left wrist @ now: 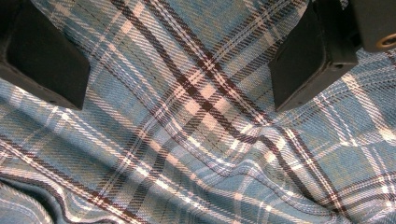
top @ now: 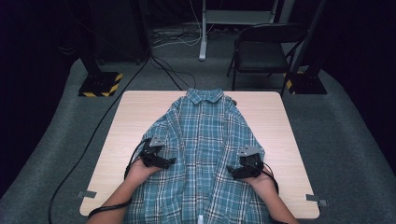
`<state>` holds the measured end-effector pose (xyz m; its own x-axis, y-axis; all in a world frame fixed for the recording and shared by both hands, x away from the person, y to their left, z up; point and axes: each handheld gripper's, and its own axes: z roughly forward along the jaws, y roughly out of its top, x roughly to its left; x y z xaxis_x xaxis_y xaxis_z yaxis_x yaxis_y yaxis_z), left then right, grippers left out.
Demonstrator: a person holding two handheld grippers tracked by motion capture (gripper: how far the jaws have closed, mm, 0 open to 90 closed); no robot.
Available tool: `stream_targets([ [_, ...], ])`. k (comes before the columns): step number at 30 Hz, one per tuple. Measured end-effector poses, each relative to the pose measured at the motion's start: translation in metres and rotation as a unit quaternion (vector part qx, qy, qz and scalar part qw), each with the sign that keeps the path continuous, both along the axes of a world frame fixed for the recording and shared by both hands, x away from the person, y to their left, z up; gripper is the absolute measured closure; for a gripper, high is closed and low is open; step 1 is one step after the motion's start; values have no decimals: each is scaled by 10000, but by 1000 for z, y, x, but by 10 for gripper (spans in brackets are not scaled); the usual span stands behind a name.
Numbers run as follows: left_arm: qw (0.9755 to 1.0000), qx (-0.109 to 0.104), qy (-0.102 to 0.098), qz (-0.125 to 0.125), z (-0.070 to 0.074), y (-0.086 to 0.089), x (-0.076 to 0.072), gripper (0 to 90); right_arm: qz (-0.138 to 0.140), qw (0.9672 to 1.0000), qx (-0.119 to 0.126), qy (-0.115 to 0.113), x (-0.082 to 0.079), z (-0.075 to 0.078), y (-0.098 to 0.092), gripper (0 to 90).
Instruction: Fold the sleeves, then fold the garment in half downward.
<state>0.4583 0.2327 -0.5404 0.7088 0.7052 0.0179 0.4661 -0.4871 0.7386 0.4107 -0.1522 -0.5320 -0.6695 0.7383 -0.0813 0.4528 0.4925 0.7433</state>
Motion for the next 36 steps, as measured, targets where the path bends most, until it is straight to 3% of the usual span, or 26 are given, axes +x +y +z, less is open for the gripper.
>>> stream_targets([
  [9, 10000, 6, -5, 1, 0, 0, 0, 42, 51, 9999, -95, 27, 1, -4, 0, 99],
  [16, 9999, 53, -6, 159, 0, -1, 0, 20, -108, 9996, 246, -21, 2, 7, -1, 97],
  [22, 9998, 61, -10, 205, 0, 0, 0, 9, -179, 9997, 95, 139, 9, 1, 3, 72],
  [27, 9996, 95, -94, 251, 0, -1, -2, 8, -63, 9997, -48, 214, 10, 0, 6, 44],
  [31, 9996, 84, -142, 233, 0, -1, -4, 17, -43, 9994, 196, 288, 12, 9, 3, 44],
  [34, 9997, -54, 42, 244, 1, 2, -3, 38, -50, 9975, 567, 414, 16, 17, -1, 42],
  [36, 9996, -90, 134, 222, 5, 5, -2, 48, -104, 9976, 581, 372, 16, 21, -3, 50],
])
